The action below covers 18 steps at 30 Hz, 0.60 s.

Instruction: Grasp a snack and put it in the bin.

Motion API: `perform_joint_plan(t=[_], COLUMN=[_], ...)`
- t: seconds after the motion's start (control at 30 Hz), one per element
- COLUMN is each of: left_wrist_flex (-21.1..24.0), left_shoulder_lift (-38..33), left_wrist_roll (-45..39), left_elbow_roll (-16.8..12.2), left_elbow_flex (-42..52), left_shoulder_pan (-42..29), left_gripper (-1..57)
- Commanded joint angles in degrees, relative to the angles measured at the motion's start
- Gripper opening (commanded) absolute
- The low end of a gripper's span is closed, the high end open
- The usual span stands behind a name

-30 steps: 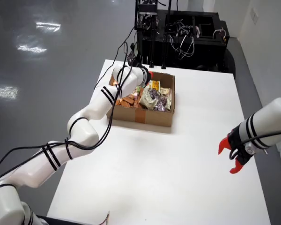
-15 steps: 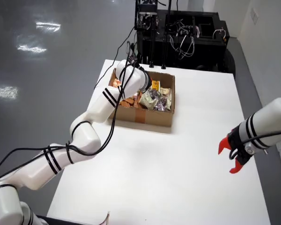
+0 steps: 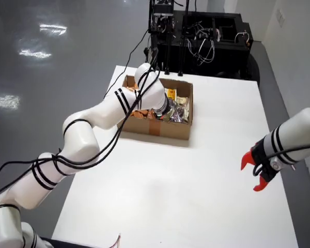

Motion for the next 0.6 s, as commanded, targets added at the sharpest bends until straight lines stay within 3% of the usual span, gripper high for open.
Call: perform_joint_plan(t=[0.03,0.6], left_wrist_flex=[-0.36,-9.4], left_shoulder_lift=[-4.51,-18.46], left_wrist_roll=[-3.87,-15.28], left_elbow_roll=[-0.6,-6.95], left_elbow_flex=[8.27,33.19], left_shoulder_pan=[-1.9,-9.57], left_gripper=[6.7,0.0])
